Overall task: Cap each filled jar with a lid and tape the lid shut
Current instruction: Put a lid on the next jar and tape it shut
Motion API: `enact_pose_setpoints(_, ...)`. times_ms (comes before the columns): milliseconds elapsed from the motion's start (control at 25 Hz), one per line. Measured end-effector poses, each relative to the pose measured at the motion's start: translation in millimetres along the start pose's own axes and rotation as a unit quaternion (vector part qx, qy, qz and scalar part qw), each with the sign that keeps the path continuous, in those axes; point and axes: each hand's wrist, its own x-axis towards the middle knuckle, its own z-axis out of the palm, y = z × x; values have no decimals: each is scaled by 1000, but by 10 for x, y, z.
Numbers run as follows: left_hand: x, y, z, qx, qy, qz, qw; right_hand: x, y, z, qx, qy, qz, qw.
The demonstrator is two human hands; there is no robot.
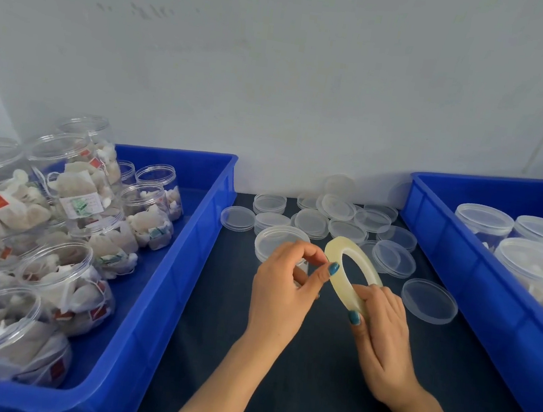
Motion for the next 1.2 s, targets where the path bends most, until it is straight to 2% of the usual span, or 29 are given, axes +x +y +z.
enact_pose_setpoints(200,24,0,7,20,2,17,1000,1,7,-19,-6,0,8,1000)
enact_pose_setpoints(400,119,74,-18,-69,21,-91,993,-4,3,-19,-8,-3,-3,1000)
enact_pose_setpoints(480,47,105,-5,-92,-9,-108,990,-5,25,-28,-20,2,-3,1000)
enact_pose_setpoints(560,-30,129,32,-63,-54,-105,991,-5,48,-42,-35,-3,-19,999)
enact_pose_setpoints(680,-31,73,39,-49,-64,-118,990,-7,46,-33,-43,-18,-32,998)
enact_pose_setpoints(840,-84,-10,-89,88,-113,-57,988,32,74,-81,40,104,99,989)
enact_pose_setpoints(880,-110,-26,-105,100,-130,-37,986,51,94,-89,84,109,126,982)
enact_pose_setpoints(1000,-157,-55,-84,95,-162,3,982,87,124,-97,274,14,189,943)
enact_pose_setpoints(1080,-186,-70,-65,62,-124,-13,990,94,94,-107,301,-34,209,930)
enact_pose_setpoints(1200,-274,-93,-50,57,-34,-8,998,88,69,-120,251,-22,183,950)
